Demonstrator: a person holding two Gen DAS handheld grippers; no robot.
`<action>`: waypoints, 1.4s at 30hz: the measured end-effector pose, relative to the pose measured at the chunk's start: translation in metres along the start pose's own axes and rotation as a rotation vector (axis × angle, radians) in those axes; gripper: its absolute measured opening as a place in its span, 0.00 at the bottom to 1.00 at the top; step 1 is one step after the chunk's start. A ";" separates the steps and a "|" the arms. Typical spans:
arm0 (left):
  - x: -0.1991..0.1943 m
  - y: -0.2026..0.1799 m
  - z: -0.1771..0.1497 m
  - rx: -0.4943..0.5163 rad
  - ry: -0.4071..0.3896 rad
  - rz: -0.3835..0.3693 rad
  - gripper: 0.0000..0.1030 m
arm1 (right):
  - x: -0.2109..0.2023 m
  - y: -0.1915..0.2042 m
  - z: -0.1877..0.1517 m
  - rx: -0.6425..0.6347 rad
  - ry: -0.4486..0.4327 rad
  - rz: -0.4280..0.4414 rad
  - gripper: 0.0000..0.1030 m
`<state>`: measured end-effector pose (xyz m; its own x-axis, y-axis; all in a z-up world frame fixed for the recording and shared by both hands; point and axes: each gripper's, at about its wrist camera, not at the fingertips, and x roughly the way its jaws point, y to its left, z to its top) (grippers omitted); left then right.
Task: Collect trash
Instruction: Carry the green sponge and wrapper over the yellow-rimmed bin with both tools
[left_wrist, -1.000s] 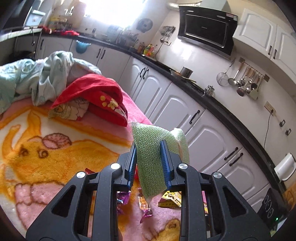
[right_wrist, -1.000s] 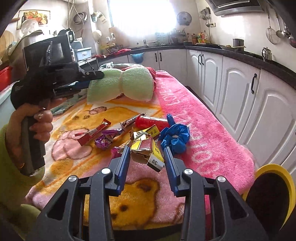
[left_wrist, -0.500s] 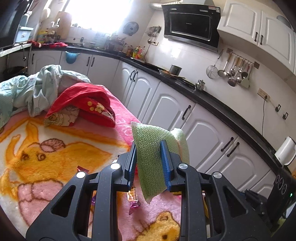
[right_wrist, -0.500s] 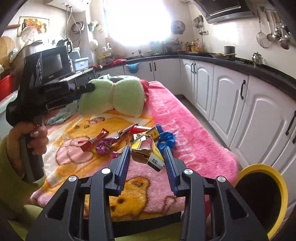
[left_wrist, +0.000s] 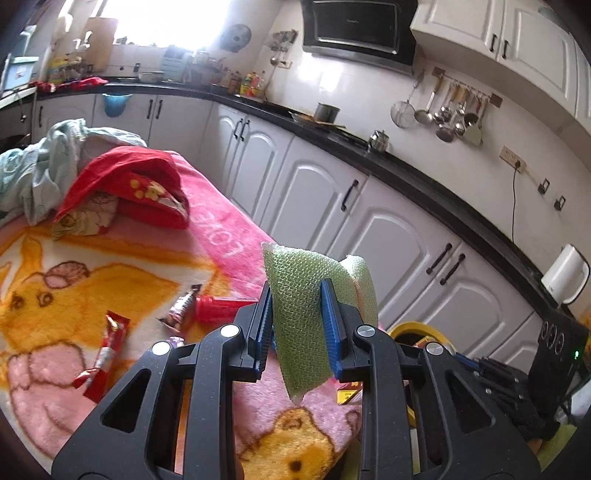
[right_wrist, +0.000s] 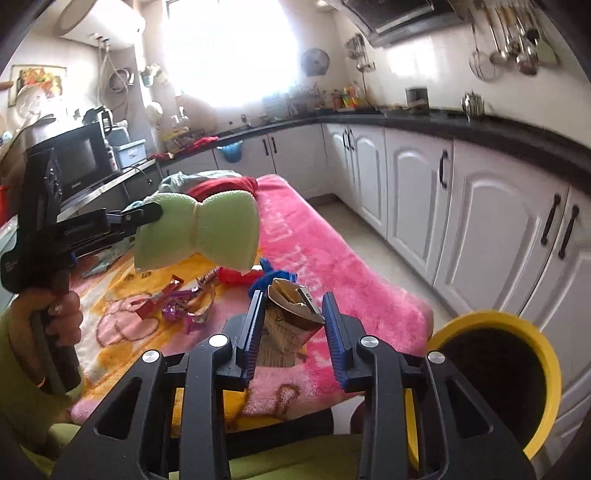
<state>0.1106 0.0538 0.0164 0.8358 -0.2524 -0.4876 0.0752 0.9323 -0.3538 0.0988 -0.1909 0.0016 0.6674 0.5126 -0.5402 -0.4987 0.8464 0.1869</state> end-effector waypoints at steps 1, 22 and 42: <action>0.003 -0.002 -0.001 0.003 0.005 -0.005 0.18 | 0.003 -0.002 -0.001 0.004 0.010 -0.002 0.11; 0.060 -0.100 -0.020 0.184 0.081 -0.115 0.18 | -0.040 -0.103 -0.002 0.217 -0.085 -0.171 0.11; 0.098 -0.174 -0.054 0.357 0.162 -0.169 0.19 | -0.101 -0.173 -0.031 0.363 -0.211 -0.364 0.11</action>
<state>0.1499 -0.1471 -0.0125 0.7016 -0.4201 -0.5756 0.4109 0.8984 -0.1549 0.1011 -0.3934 -0.0016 0.8762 0.1637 -0.4532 -0.0175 0.9507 0.3095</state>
